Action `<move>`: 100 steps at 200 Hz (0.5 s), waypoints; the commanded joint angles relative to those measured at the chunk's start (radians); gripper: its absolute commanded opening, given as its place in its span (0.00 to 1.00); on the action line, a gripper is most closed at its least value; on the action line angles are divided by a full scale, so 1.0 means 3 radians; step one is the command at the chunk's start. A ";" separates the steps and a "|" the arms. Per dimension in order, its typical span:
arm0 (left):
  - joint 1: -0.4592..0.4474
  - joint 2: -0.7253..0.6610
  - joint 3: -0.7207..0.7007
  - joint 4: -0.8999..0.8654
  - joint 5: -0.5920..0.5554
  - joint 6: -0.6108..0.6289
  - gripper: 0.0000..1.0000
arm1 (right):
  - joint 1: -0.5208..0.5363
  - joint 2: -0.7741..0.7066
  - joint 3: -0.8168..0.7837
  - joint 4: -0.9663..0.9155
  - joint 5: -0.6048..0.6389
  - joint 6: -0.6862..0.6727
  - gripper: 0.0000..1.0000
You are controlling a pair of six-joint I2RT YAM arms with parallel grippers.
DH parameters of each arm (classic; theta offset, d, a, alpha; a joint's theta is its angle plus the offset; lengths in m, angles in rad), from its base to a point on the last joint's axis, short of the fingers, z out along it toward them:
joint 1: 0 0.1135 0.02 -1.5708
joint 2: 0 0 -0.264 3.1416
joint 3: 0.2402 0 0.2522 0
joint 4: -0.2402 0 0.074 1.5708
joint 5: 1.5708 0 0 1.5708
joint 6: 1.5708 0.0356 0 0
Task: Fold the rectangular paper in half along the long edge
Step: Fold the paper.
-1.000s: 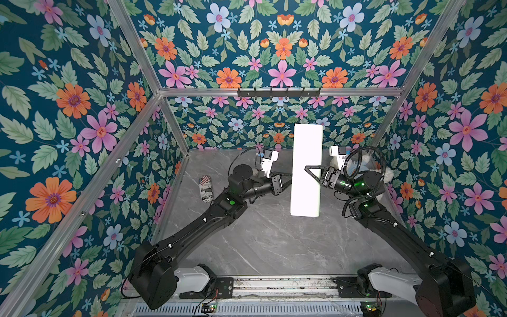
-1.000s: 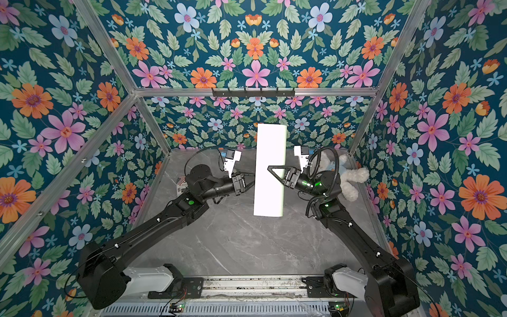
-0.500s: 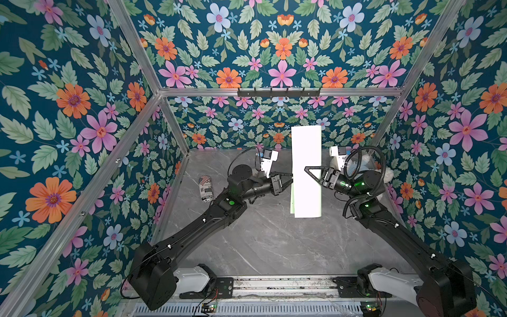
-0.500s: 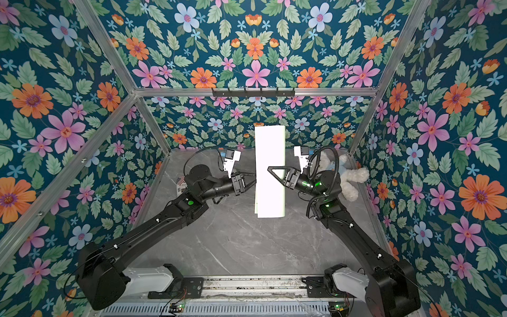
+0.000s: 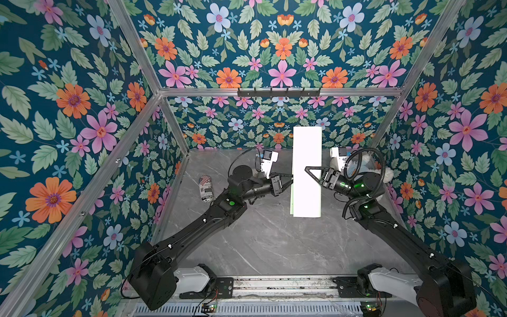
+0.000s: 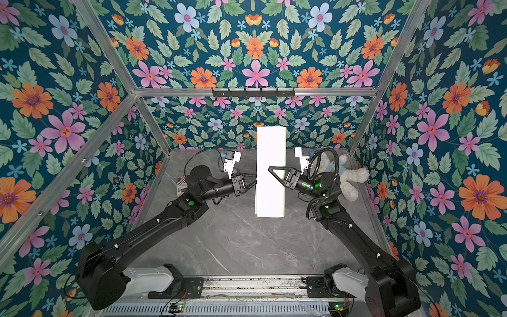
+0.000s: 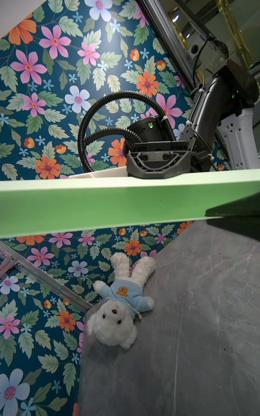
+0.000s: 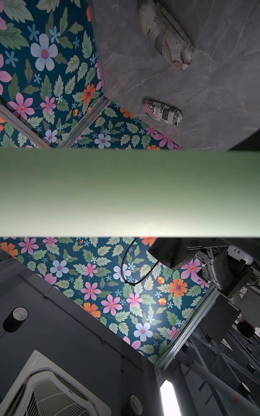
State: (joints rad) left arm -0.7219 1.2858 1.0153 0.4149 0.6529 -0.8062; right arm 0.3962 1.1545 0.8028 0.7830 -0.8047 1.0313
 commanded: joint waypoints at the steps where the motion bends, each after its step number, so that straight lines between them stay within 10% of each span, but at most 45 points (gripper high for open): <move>1: -0.0002 -0.0012 0.0006 0.0099 0.0008 0.0029 0.00 | -0.0001 -0.0020 0.0019 0.0047 0.0038 -0.0016 0.36; 100: -0.0002 0.0011 0.0011 0.0166 0.0045 -0.0009 0.00 | 0.0121 -0.0018 0.0095 -0.0217 0.0169 -0.0216 0.35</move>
State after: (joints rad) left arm -0.7219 1.2892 1.0138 0.4244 0.6540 -0.8104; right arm 0.4301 1.1519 0.8272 0.7174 -0.7689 0.9844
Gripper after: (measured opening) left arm 0.052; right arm 0.357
